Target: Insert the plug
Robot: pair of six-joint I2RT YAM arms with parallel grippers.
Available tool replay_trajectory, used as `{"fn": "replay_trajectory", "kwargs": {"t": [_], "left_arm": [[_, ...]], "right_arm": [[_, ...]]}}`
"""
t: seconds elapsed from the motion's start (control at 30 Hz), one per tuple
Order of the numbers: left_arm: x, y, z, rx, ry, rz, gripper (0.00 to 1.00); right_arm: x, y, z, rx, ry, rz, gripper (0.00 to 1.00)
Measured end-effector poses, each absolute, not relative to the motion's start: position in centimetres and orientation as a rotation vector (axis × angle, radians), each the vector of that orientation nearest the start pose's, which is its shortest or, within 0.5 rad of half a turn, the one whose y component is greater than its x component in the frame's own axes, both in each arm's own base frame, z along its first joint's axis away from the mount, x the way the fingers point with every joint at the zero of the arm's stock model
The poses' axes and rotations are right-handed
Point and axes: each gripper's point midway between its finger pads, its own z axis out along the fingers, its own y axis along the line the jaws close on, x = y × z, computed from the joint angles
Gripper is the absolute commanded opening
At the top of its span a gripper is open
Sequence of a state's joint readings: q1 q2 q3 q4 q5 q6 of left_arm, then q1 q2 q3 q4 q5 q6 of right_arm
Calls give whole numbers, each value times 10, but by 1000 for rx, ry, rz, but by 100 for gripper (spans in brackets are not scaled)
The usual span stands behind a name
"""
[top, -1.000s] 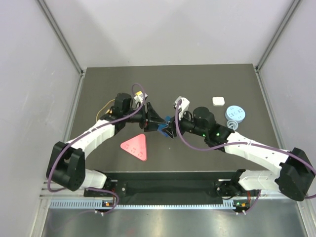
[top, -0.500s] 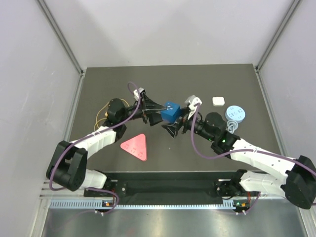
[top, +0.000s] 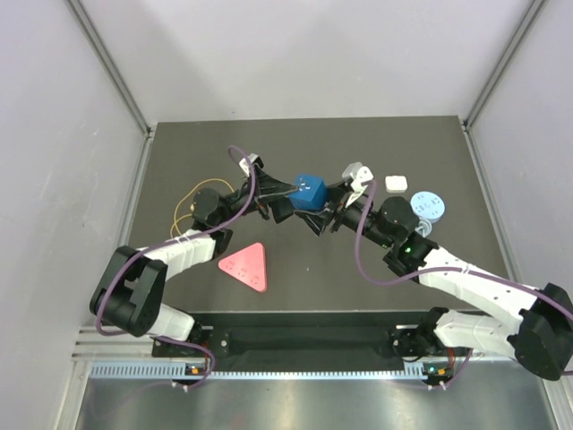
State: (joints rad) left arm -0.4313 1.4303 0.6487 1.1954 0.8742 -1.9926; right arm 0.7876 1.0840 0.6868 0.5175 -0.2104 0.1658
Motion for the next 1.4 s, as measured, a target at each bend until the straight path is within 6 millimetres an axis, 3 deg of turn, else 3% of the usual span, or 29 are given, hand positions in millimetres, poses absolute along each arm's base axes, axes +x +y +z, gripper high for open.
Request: {"fn": "replay_trajectory", "kwargs": {"t": [0.17, 0.4, 0.47, 0.73, 0.77, 0.87, 1.23, 1.4], "left_arm": [[239, -285, 326, -296, 1805, -2420, 0], [238, -285, 325, -301, 1807, -2432, 1], [238, -285, 324, -293, 1808, -2430, 12], [233, -286, 323, -264, 1830, -2432, 53], [232, -286, 323, -263, 1840, -2430, 62], [229, -287, 321, -268, 1876, -2416, 72], [213, -290, 324, -93, 2007, -2298, 86], [224, -290, 316, -29, 2111, -2083, 87]], "right_arm": [[246, 311, 306, -642, 1350, 933, 63], [246, 311, 305, -669, 1337, 907, 12], [246, 311, 304, -681, 1337, 901, 0], [241, 309, 302, -739, 1354, 876, 0], [240, 308, 301, -743, 1358, 877, 0], [237, 307, 298, -759, 1368, 876, 0], [239, 293, 312, -733, 1334, 815, 0], [240, 288, 295, -741, 1394, 788, 0]]}}
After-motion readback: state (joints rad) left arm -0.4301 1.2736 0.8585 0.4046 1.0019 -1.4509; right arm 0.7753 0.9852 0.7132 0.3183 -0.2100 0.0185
